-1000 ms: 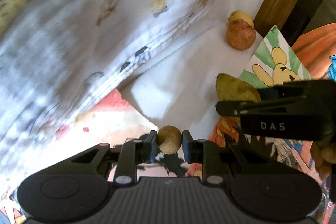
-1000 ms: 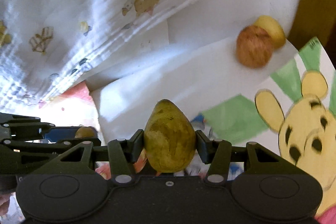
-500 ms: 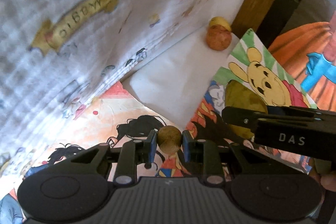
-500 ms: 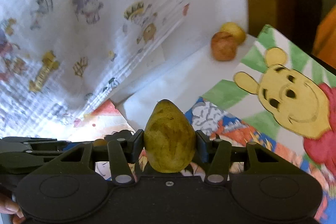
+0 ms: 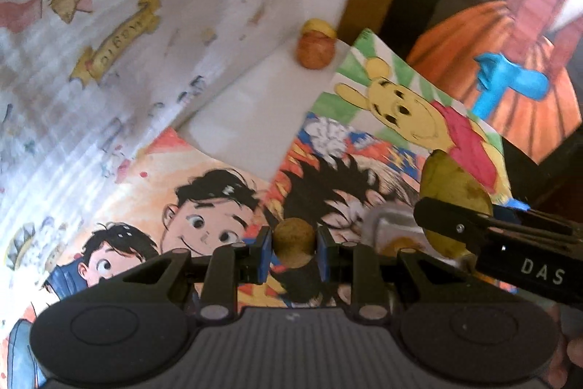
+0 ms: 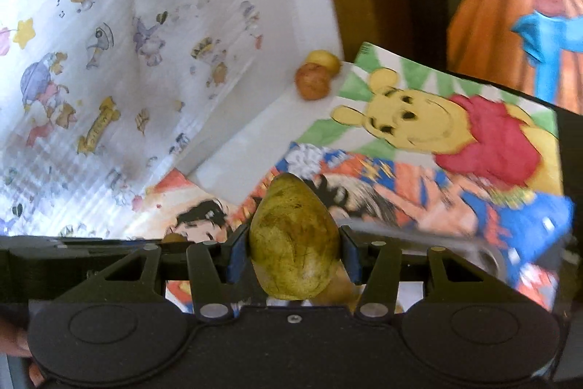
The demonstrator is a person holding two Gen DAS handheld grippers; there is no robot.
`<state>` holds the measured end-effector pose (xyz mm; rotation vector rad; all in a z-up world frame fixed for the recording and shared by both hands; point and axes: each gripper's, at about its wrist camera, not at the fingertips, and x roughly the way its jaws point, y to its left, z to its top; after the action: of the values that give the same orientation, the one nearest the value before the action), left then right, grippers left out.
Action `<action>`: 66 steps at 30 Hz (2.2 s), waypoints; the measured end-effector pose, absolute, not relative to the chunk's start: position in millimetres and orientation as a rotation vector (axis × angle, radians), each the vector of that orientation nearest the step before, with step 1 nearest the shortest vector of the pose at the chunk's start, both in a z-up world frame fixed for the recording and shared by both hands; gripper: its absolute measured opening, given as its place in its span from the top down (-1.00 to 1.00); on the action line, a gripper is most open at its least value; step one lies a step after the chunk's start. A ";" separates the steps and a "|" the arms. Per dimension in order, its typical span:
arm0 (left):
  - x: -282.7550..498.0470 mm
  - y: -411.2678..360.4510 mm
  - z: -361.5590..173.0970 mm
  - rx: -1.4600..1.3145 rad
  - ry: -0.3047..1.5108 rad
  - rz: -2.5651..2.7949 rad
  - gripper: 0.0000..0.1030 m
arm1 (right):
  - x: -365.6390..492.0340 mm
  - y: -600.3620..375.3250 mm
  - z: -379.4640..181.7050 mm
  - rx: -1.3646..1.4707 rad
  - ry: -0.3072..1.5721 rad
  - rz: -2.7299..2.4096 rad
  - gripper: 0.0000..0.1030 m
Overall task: Organize fruits
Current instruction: 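Carry the small brown fruit with the left tool while the right tool carries the pear over the tray, then lower the brown fruit with the left tool while the right tool lowers the pear into the tray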
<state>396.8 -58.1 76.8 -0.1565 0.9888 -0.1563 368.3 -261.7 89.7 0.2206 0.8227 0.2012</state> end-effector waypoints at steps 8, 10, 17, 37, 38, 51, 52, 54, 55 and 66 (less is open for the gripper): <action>368.3 -77.3 77.9 -0.109 1.013 -0.262 0.47 | 295.7 -273.6 84.4 0.278 0.823 0.058 -0.04; 362.3 -81.6 77.5 -0.100 1.019 -0.286 0.47 | 276.7 -276.0 82.4 0.291 0.825 0.021 -0.04; 344.2 -99.0 72.6 -0.051 1.047 -0.366 0.47 | 227.2 -274.6 72.6 0.363 0.838 -0.078 -0.04; 334.3 -117.3 53.1 0.033 1.119 -0.445 0.47 | 195.5 -255.0 45.5 0.535 0.881 -0.187 -0.04; 336.2 -118.2 52.4 0.035 1.121 -0.446 0.47 | 197.9 -256.2 44.0 0.546 0.887 -0.196 -0.04; 363.5 -138.8 42.3 0.052 1.148 -0.460 0.46 | 232.6 -263.7 30.4 0.595 0.937 -0.204 -0.04; 365.9 -140.4 41.3 0.052 1.153 -0.464 0.46 | 234.2 -264.7 29.2 0.598 0.941 -0.205 -0.05; 370.8 -143.8 39.0 0.053 1.163 -0.470 0.47 | 236.7 -266.2 26.3 0.608 0.949 -0.198 -0.05; 373.2 -145.3 37.9 0.055 1.169 -0.474 0.46 | 237.4 -265.9 25.4 0.605 0.953 -0.195 -0.05; 389.6 -156.3 20.5 0.097 1.230 -0.524 0.46 | 230.6 -274.3 9.4 0.681 0.987 -0.232 -0.05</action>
<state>389.6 -156.3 20.5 0.0970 1.2296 -0.5237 230.6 -274.3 9.4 0.6812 0.9869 -0.2318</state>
